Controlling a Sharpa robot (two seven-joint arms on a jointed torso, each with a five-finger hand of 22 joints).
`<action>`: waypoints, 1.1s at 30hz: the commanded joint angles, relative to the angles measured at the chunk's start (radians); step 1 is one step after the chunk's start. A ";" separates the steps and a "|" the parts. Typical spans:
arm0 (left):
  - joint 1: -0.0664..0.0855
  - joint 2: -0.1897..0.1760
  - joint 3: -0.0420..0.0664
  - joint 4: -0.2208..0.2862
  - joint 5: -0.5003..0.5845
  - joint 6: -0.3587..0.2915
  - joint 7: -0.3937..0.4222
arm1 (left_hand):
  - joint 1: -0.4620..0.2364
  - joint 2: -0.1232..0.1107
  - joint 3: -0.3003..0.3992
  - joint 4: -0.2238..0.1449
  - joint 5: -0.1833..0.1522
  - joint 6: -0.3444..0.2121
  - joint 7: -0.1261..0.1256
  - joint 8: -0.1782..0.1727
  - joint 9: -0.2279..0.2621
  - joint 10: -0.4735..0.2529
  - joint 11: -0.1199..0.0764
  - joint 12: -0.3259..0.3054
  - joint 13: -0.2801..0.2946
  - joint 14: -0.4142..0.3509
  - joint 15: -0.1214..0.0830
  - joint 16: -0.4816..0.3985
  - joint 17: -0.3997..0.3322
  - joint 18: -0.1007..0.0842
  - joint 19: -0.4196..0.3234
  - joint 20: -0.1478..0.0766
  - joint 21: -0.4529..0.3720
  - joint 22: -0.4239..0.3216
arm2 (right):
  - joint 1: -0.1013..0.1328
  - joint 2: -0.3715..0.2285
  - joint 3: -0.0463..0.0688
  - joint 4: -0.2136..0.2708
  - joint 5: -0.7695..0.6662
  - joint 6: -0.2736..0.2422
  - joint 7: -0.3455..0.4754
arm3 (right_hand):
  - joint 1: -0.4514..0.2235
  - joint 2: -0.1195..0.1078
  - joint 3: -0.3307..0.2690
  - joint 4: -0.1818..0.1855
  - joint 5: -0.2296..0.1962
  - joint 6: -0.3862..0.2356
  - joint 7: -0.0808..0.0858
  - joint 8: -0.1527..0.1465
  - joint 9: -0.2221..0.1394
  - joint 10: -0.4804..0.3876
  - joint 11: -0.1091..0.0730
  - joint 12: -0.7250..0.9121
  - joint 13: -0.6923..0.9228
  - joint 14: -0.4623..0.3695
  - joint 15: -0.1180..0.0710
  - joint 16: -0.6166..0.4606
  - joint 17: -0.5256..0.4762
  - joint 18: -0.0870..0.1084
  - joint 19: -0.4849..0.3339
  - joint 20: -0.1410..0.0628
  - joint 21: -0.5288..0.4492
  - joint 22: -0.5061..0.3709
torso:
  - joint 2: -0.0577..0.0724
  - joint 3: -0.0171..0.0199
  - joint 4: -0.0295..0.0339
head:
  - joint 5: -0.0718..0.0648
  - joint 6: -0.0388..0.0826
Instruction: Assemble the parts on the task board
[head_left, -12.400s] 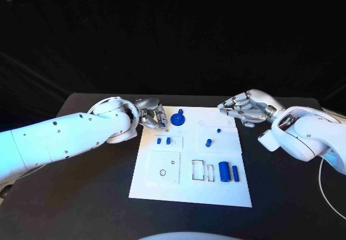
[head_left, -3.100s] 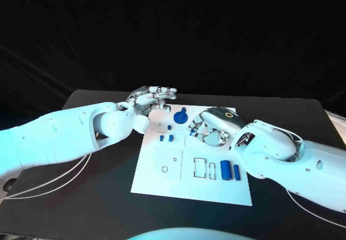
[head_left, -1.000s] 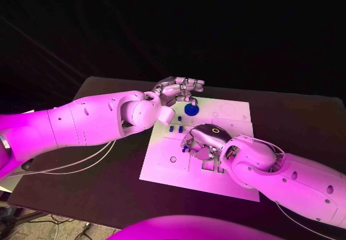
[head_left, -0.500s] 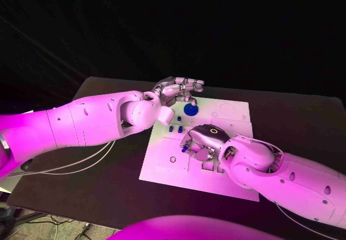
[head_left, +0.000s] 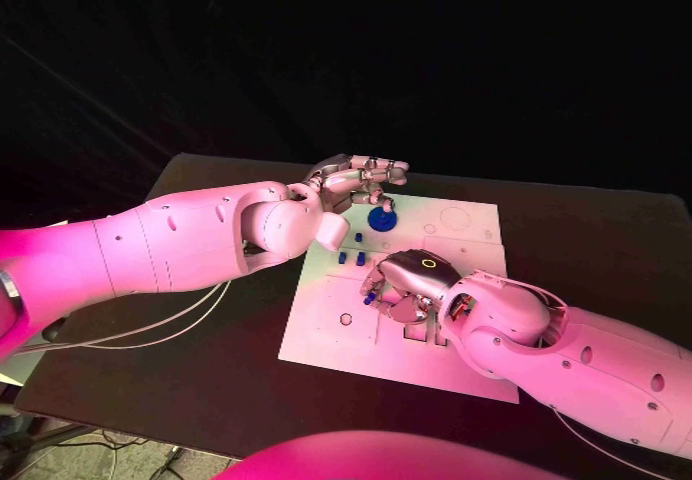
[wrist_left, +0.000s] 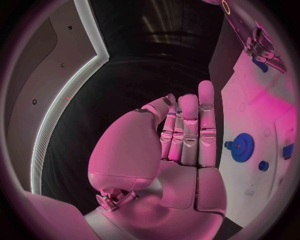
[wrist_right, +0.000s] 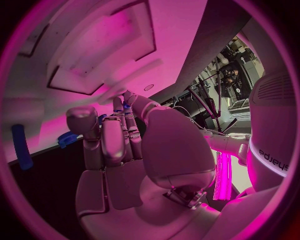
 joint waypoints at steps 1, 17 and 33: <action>0.000 0.002 0.001 0.000 0.001 0.028 -0.005 | -0.002 0.001 -0.003 -0.004 0.002 -0.010 0.000 0.004 -0.001 -0.006 0.001 0.005 0.001 -0.003 0.004 0.000 -0.003 0.017 0.004 0.002 -0.007 -0.001 | -0.005 -0.001 -0.004 0.002 -0.003 -0.002 -0.001 | -0.005 -0.007 -0.009 0.000 0.005 -0.009 0.000 -0.007 -0.002 -0.009 0.002 0.002 -0.002 0.034 0.007 0.003 -0.001 0.005 -0.002 0.005 -0.003 -0.003 | 0.000 -0.0002 -0.0003 | -0.001 0.000; 0.000 0.003 0.001 -0.004 0.000 0.030 -0.010 | -0.003 0.000 -0.004 -0.005 0.002 -0.012 0.001 0.004 -0.001 -0.009 0.002 0.006 0.001 -0.004 0.004 -0.001 -0.006 0.017 0.004 0.003 -0.008 -0.001 | -0.005 -0.001 -0.004 0.012 0.004 -0.018 0.007 | 0.000 -0.001 -0.009 -0.003 0.008 -0.013 0.000 -0.009 -0.003 -0.001 0.000 0.013 0.001 0.034 0.007 0.005 0.001 0.005 -0.003 0.006 -0.003 -0.002 | 0.000 -0.0008 0.0000 | -0.002 -0.002; 0.001 0.001 0.001 -0.003 0.000 0.027 -0.009 | -0.003 0.000 -0.004 -0.006 0.001 -0.014 0.001 0.005 -0.001 -0.010 0.003 0.007 0.001 -0.006 0.004 -0.001 -0.007 0.017 0.003 0.003 -0.008 -0.001 | -0.005 -0.014 -0.004 0.023 -0.005 -0.088 -0.019 | 0.006 -0.010 -0.018 -0.018 0.011 -0.036 0.012 -0.021 -0.008 -0.112 0.022 -0.017 -0.007 0.019 0.024 -0.025 -0.036 0.015 -0.035 0.019 -0.040 -0.064 | -0.001 -0.0009 0.0001 | -0.006 -0.002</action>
